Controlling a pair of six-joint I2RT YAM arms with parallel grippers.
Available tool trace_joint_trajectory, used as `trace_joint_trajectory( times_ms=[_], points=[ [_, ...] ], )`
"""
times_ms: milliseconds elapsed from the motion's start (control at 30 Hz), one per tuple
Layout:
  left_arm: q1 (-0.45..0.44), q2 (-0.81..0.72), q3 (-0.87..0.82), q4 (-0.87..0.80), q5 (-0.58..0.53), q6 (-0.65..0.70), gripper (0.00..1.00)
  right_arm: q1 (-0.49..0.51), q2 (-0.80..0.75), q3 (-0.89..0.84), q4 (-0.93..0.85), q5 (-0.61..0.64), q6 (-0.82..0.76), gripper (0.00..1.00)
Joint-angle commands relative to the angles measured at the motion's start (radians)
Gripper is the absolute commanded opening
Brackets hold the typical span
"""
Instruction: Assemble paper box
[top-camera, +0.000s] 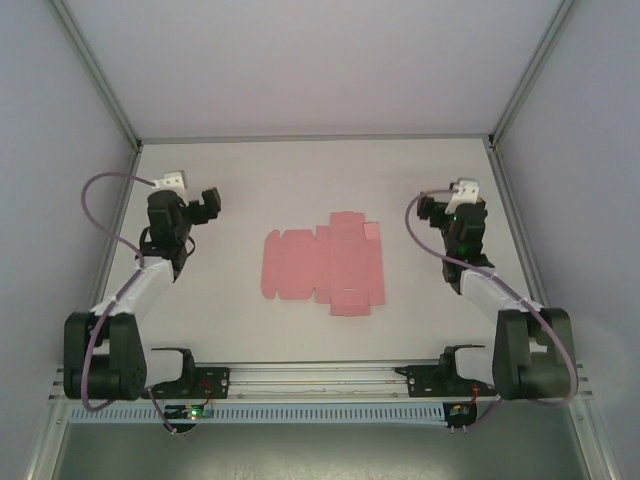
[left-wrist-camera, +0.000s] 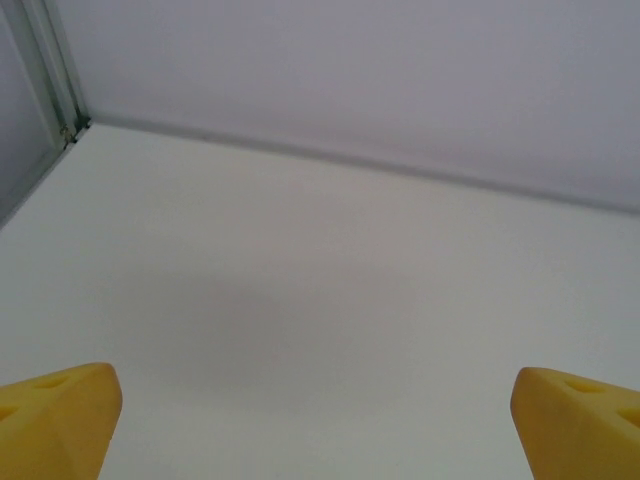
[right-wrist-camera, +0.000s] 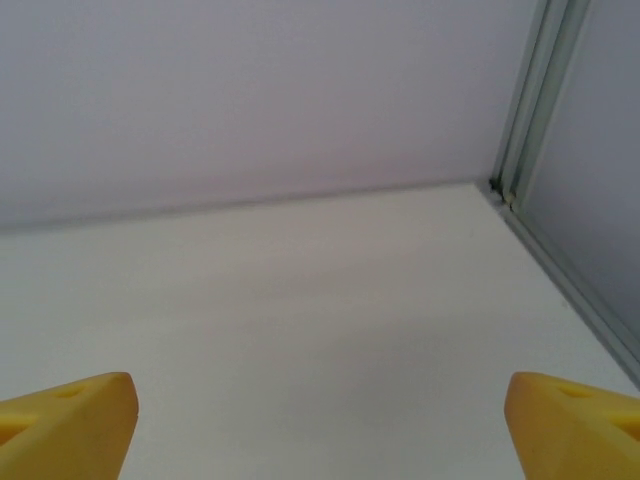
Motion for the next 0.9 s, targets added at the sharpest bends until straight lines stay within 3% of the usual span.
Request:
trace_joint_trajectory(
  times_ms=[0,100,300,533,733,867],
  points=[
    [-0.017,-0.037,0.049,-0.291,0.061,-0.232,1.0,0.05,-0.042,0.135,-0.381,0.04,0.15,0.91],
    [-0.04,-0.026,0.08,-0.37,0.194,-0.289,1.0,0.118,-0.022,0.226,-0.55,-0.01,0.208,0.86],
    [-0.175,0.079,0.172,-0.612,0.231,-0.286,1.0,0.252,0.154,0.352,-0.784,-0.176,0.292,0.72],
    [-0.252,0.225,0.179,-0.598,0.309,-0.301,1.0,0.336,0.402,0.42,-0.772,-0.347,0.317,0.56],
    [-0.26,0.328,0.204,-0.602,0.404,-0.296,1.0,0.33,0.518,0.39,-0.71,-0.372,0.356,0.51],
    [-0.269,0.368,0.185,-0.528,0.498,-0.324,1.0,0.307,0.566,0.355,-0.713,-0.296,0.386,0.49]
  ],
)
